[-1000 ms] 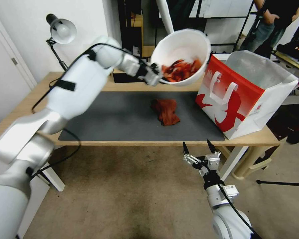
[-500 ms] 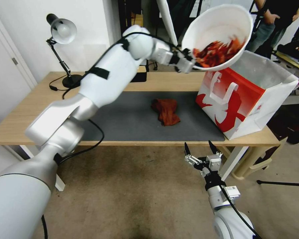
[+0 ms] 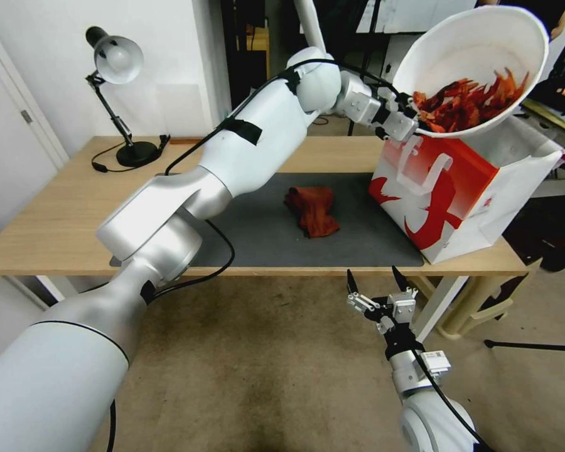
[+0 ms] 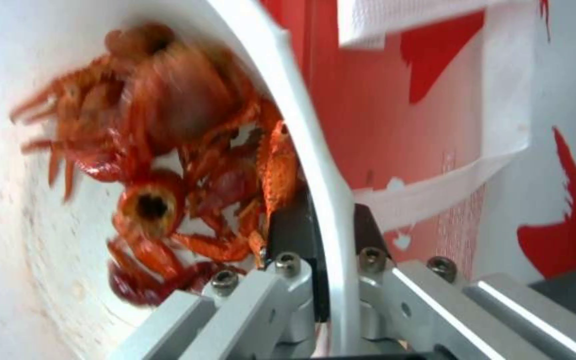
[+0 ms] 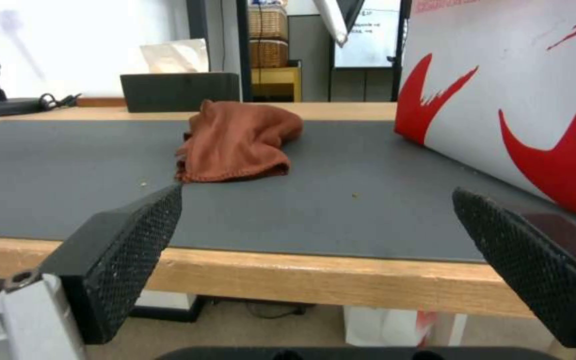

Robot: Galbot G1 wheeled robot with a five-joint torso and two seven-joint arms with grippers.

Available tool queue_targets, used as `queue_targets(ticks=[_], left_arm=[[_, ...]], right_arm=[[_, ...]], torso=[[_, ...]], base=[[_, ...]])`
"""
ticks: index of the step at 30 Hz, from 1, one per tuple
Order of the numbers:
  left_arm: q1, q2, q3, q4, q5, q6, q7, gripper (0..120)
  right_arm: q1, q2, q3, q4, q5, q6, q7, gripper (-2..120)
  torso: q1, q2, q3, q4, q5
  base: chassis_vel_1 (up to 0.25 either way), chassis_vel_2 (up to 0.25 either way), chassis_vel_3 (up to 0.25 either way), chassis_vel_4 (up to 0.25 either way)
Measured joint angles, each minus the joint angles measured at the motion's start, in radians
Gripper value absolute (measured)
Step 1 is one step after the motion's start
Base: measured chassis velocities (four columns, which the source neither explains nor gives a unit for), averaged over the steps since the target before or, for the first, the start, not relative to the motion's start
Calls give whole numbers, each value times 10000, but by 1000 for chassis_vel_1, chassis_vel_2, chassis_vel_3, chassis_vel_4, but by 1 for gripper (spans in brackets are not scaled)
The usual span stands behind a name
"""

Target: Sweep shrimp from table into container with towel, then put container into takeout bag.

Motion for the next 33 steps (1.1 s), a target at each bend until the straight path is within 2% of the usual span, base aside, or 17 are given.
queue_targets(ticks=[11, 16, 24, 33], left_arm=[[-240, 27, -34, 358, 87, -76, -135, 0], [-428, 45, -250, 675, 218, -128, -175, 0], [-580, 48, 273, 573, -94, 0, -299, 0], [-478, 53, 864, 105, -612, 168, -441, 0]], right_arm=[[26, -6, -17, -112, 12, 49, -44, 100], [46, -2, -47, -128, 12, 37, -46, 100], [-13, -2, -39, -119, 8, 21, -64, 100], [9, -10, -34, -118, 6, 15, -76, 100]], torso=[[-1, 0, 0, -6, 1], [-1, 0, -1, -1, 0], [-1, 0, -1, -6, 4], [-1, 0, -1, -5, 3]], base=[[0, 0, 0, 0], [0, 0, 0, 0], [0, 0, 0, 0], [0, 0, 0, 0]])
